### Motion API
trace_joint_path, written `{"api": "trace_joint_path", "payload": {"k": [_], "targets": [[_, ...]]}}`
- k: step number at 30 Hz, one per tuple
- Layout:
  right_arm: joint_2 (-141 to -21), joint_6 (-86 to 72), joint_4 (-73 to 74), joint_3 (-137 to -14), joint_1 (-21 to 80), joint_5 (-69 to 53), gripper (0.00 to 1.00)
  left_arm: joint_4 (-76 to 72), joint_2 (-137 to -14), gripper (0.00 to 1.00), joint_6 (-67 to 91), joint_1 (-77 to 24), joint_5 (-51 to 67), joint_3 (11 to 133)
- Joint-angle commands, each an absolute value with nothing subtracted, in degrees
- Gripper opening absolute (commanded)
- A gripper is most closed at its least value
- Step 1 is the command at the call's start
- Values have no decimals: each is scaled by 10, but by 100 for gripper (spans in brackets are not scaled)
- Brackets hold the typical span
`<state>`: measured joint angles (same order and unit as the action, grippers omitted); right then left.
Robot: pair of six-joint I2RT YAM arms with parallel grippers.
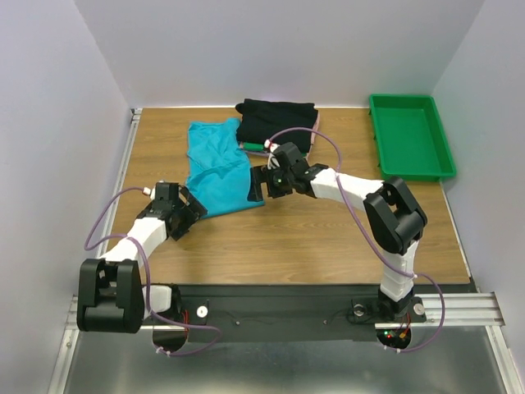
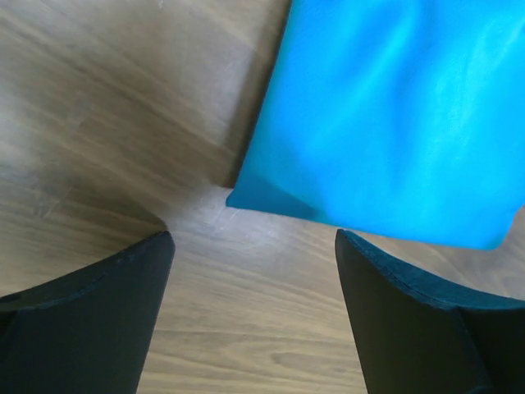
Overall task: Fold and stack the t-shirts
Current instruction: Fold the tshirt
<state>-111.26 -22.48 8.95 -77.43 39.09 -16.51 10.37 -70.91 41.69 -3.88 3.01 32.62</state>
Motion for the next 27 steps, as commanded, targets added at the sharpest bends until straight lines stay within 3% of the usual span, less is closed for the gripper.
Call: {"api": "trace_joint_path", "payload": {"k": [1, 3, 7, 8, 10, 11, 13, 14, 15, 21, 27], "targets": [[-1109, -235, 86, -757, 396, -135, 99, 77, -675, 92, 426, -36, 23, 303], [-1123, -239, 86, -765, 396, -143, 95, 81, -695, 87, 418, -36, 5, 309], [-1167, -236, 87, -794, 396, -157, 80, 64, -736, 62, 418, -36, 4, 316], [-1173, -237, 86, -799, 396, -164, 76, 60, -743, 51, 417, -36, 17, 316], [-1187, -245, 86, -807, 396, -178, 58, 48, -757, 45, 415, -36, 27, 316], [-1191, -247, 87, -808, 396, -180, 52, 44, -759, 32, 413, -36, 29, 315], [-1194, -246, 86, -807, 398, -185, 40, 32, -762, 27, 410, -35, 38, 309], [-1195, -247, 86, -804, 399, -189, 36, 28, -763, 4, 410, -35, 33, 309], [-1194, -247, 87, -802, 401, -191, 28, 30, -767, 0, 410, -35, 35, 311], [-1135, -261, 87, -751, 406, -156, 6, 21, -699, 0, 409, -38, 99, 280], [-975, -298, 87, -624, 406, -105, 4, 75, -497, 0, 465, -70, 123, 200]]}}
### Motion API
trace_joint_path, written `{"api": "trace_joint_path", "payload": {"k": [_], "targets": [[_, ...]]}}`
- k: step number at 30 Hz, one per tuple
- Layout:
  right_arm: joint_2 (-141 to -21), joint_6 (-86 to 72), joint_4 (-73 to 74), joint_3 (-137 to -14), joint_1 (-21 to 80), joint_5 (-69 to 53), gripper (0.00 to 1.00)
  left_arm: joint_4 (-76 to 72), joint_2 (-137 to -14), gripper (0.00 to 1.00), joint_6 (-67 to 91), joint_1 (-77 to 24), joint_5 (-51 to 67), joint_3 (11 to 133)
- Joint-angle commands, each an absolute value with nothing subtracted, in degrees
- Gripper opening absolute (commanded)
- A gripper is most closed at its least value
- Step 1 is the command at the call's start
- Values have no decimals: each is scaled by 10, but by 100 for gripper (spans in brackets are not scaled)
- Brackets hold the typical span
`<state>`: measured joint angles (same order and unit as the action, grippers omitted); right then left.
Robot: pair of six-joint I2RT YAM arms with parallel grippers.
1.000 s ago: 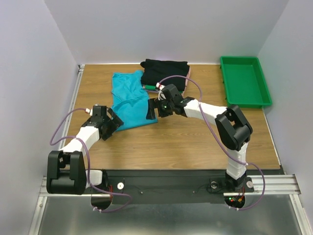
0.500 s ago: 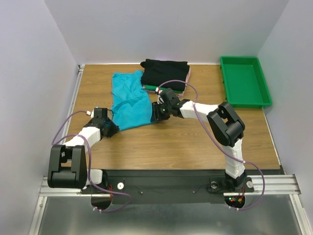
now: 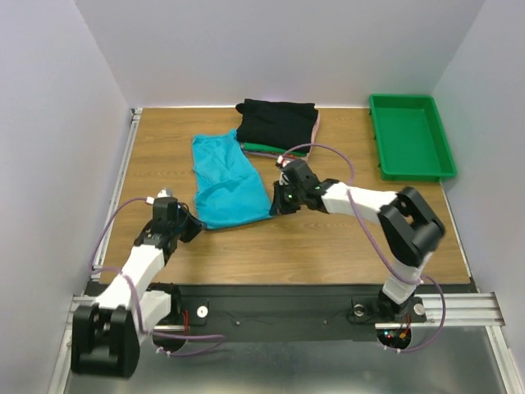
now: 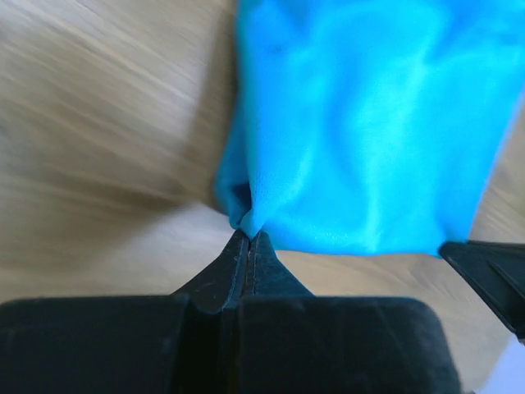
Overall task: Fold and stack the t-shirts
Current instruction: Fold the tshirt
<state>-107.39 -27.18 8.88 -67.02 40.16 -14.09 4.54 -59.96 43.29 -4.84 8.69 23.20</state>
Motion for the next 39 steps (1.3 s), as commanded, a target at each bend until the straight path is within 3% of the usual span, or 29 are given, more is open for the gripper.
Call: {"api": "trace_joint_path", "payload": {"k": [1, 9, 12, 18, 24, 32, 39], "targets": [[-953, -301, 88, -585, 406, -105, 4, 83, -476, 0, 469, -91, 133, 191], [-729, -382, 129, -378, 409, -114, 4, 143, -312, 0, 605, -305, 170, 137], [-612, -395, 189, -352, 410, -121, 4, 142, -277, 0, 657, -392, 156, 147], [-521, -410, 274, -371, 412, -128, 3, 128, -326, 0, 688, -527, 118, 219], [-554, -394, 299, -451, 412, -60, 3, 161, -407, 0, 661, -562, 40, 328], [-683, -359, 299, -613, 411, 39, 0, 283, -403, 0, 664, -549, -144, 425], [-828, -344, 297, -735, 409, 71, 1, 258, -407, 0, 642, -482, -164, 436]]}}
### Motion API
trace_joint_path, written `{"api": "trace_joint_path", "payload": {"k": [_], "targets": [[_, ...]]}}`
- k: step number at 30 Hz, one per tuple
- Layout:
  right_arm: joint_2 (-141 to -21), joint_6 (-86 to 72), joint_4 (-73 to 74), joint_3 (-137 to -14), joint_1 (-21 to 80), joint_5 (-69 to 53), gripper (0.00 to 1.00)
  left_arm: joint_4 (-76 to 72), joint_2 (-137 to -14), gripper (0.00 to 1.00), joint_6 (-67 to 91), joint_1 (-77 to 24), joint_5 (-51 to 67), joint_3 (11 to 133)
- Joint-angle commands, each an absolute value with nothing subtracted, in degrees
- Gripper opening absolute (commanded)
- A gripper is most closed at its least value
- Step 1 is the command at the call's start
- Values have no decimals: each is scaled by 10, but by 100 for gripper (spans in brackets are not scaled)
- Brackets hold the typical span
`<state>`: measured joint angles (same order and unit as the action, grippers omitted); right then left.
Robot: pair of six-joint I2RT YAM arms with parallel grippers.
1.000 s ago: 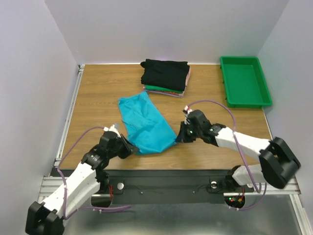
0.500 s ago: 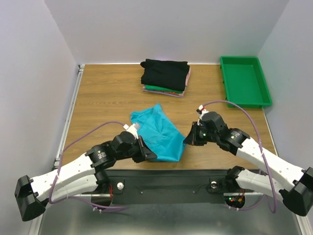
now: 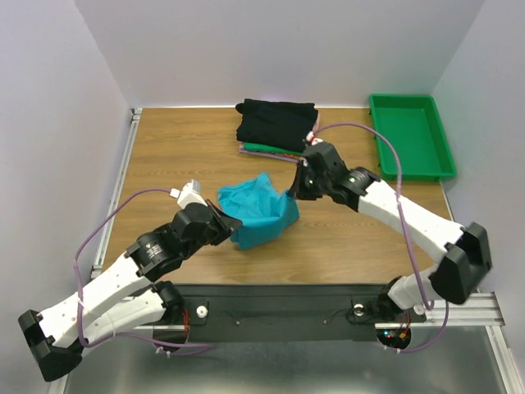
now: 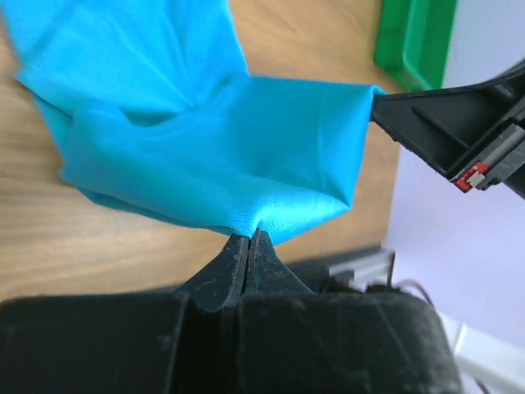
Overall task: Fold and stack the t-shirts
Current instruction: Fold the tshirt
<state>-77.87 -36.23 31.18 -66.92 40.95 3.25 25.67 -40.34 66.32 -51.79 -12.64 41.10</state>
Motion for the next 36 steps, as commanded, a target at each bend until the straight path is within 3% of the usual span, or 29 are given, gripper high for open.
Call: {"api": "trace_joint_path", "payload": {"k": [1, 11, 21, 22, 23, 24, 25, 26, 27, 28, 30, 31, 36], "targets": [[-843, -339, 298, -770, 408, 69, 0, 253, -410, 0, 637, -453, -158, 434], [-1003, -329, 295, -902, 379, 66, 1, 135, -485, 0, 536, -272, -84, 418], [-1164, -316, 270, -1029, 349, 58, 2, 21, -663, 0, 454, -99, 35, 444], [-1178, -314, 268, -1058, 348, 57, 8, 9, -678, 0, 448, -89, 35, 450], [-1195, -309, 266, -1072, 346, 56, 11, 8, -694, 5, 447, -84, 38, 460], [-1219, -304, 265, -1089, 345, 55, 14, 3, -710, 19, 431, -79, 56, 480], [-1232, -299, 263, -1117, 345, 55, 39, 3, -740, 37, 428, -73, 57, 489], [-1241, -283, 265, -1130, 345, 51, 51, 5, -752, 84, 426, -69, 56, 500], [-1244, -278, 265, -1137, 344, 47, 60, 10, -764, 98, 419, -68, 61, 510], [-1245, -273, 265, -1140, 344, 42, 74, 17, -782, 98, 412, -64, 61, 528], [-1231, -251, 264, -1122, 345, 19, 80, 37, -792, 98, 405, -61, 55, 539], [-1210, -245, 263, -1102, 345, 13, 88, 40, -789, 98, 403, -60, 54, 535], [-1150, -194, 231, -954, 345, -34, 93, -15, -756, 98, 403, -62, 117, 439]]}}
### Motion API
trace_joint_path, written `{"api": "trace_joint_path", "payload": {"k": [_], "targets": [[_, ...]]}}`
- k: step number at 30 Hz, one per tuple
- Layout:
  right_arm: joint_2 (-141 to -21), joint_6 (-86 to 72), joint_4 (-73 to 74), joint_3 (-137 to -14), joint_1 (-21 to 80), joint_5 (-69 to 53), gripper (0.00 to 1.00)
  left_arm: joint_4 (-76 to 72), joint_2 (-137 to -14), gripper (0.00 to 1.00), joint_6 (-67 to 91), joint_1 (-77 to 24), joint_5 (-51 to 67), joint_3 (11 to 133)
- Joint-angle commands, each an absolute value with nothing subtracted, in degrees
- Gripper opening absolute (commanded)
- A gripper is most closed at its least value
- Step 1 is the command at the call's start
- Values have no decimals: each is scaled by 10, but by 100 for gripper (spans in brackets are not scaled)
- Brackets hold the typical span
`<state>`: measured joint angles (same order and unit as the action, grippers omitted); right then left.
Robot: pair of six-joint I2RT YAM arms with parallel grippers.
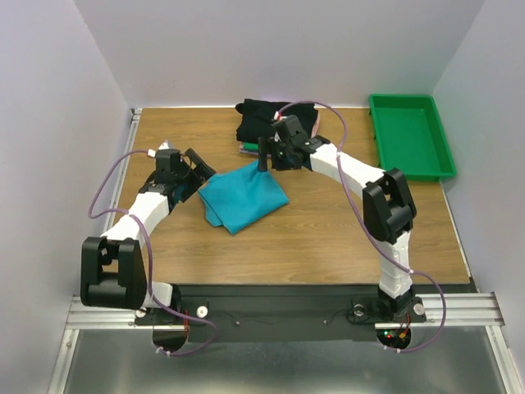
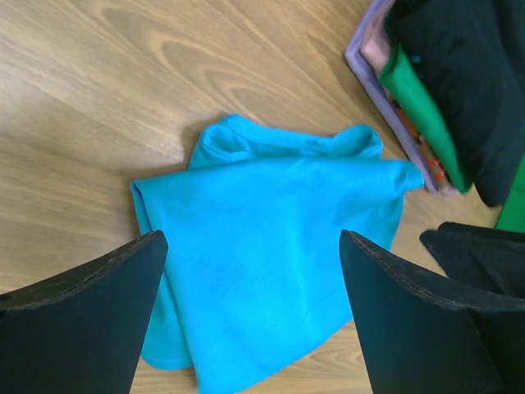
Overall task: Fold and stack the t-shirts
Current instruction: Fold the tshirt, then neatly place the folded tshirt to the corner
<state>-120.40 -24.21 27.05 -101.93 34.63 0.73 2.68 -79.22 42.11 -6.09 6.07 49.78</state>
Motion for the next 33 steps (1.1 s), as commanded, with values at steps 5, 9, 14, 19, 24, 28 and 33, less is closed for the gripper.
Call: {"api": "trace_joint_path", "payload": {"k": [5, 9, 14, 19, 24, 28, 33], "targets": [[-1130, -180, 212, -897, 345, -30, 94, -29, -757, 98, 396, -68, 127, 384], [-1151, -156, 200, -900, 345, -47, 95, -44, -776, 98, 397, -69, 138, 363], [-1186, -144, 199, -906, 345, -75, 93, -75, -821, 98, 404, -78, 154, 354], [-1215, -147, 199, -909, 346, -77, 89, -92, -875, 81, 408, -98, 164, 366], [-1230, -157, 197, -909, 354, -104, 78, -108, -905, 39, 412, -118, 170, 374], [-1224, -166, 186, -897, 375, -125, 57, -125, -931, 0, 411, -127, 183, 391], [-1199, -178, 182, -879, 384, -108, 13, -141, -922, 0, 388, -127, 183, 413]]}}
